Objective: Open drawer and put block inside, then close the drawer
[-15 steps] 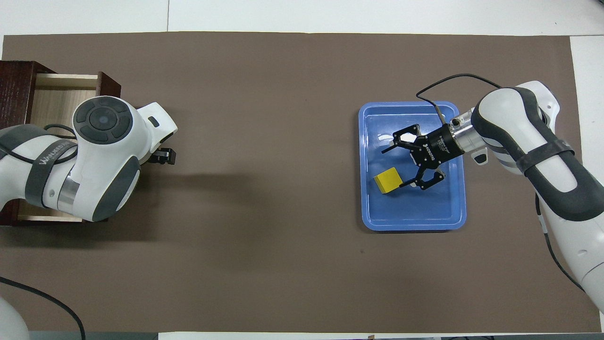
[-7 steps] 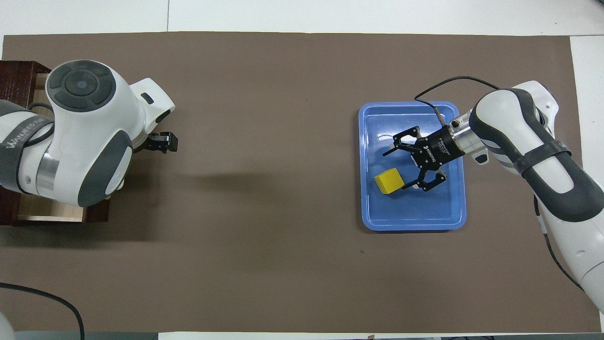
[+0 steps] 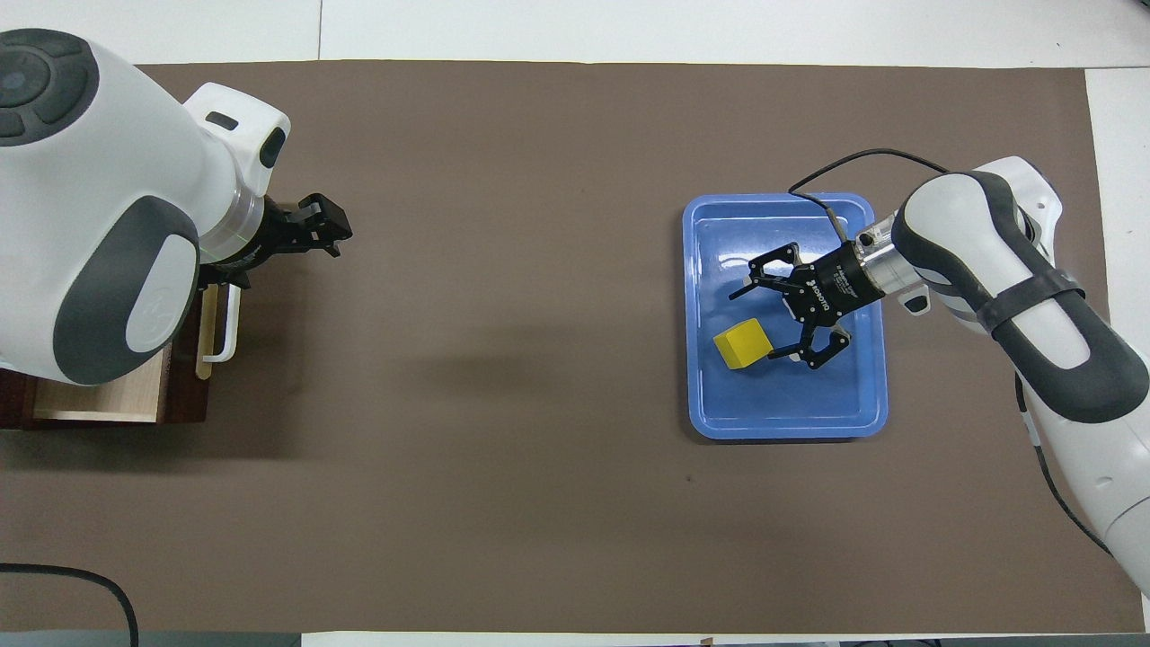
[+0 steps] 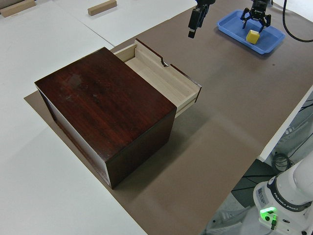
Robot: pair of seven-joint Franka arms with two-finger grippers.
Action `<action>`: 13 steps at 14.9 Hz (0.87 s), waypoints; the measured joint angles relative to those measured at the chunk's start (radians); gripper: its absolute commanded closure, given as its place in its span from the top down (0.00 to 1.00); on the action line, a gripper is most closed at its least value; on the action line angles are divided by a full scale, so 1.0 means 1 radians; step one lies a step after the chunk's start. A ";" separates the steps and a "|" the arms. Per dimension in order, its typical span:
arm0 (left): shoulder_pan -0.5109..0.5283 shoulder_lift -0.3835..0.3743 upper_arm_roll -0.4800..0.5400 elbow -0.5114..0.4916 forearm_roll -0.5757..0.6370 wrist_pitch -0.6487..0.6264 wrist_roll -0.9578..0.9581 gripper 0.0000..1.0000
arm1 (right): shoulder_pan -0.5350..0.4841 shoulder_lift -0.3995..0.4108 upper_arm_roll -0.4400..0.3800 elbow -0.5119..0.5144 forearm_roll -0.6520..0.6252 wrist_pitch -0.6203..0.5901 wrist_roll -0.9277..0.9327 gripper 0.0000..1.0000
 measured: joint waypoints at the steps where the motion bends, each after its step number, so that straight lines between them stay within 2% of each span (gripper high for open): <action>1: -0.013 0.000 0.000 0.000 -0.014 0.000 -0.097 1.00 | 0.000 0.000 0.000 0.000 -0.001 -0.004 0.000 1.00; 4: -0.039 0.000 -0.002 0.000 -0.059 0.001 -0.366 1.00 | 0.000 -0.001 0.000 0.003 -0.008 -0.006 0.002 1.00; 9: -0.063 0.000 -0.003 0.000 -0.071 0.011 -0.729 1.00 | 0.000 -0.004 0.000 0.036 -0.011 -0.040 0.046 1.00; 13: -0.100 0.001 -0.003 0.000 -0.071 0.013 -0.941 1.00 | 0.000 -0.004 0.000 0.040 -0.051 -0.045 0.048 1.00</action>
